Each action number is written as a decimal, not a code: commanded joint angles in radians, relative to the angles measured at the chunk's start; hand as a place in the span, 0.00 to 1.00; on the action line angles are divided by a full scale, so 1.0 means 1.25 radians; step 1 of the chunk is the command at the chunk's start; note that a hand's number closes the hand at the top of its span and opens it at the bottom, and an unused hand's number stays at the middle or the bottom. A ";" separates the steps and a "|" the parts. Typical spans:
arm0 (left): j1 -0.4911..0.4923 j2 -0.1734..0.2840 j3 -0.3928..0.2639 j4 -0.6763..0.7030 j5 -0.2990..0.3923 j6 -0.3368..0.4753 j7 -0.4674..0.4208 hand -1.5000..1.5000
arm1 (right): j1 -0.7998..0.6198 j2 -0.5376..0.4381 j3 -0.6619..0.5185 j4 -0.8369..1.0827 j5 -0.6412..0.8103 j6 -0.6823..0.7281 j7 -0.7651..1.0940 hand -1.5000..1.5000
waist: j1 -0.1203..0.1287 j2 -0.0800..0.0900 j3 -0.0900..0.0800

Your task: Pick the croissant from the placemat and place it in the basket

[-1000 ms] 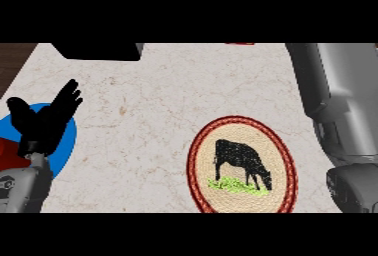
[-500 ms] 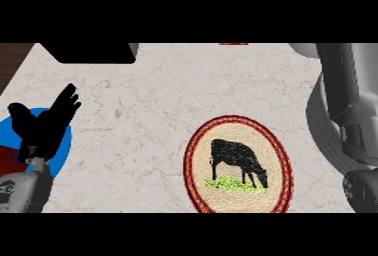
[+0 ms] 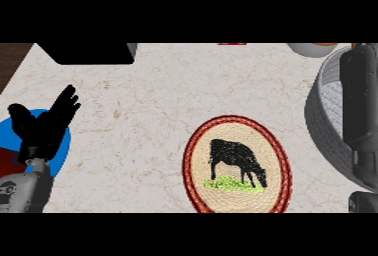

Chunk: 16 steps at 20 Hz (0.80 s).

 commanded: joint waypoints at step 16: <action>-0.036 -0.018 0.002 0.010 -0.025 0.010 0.016 0.50 | 0.161 -0.047 -0.069 -0.091 -0.103 -0.149 -0.024 0.00 | 0.007 0.004 0.000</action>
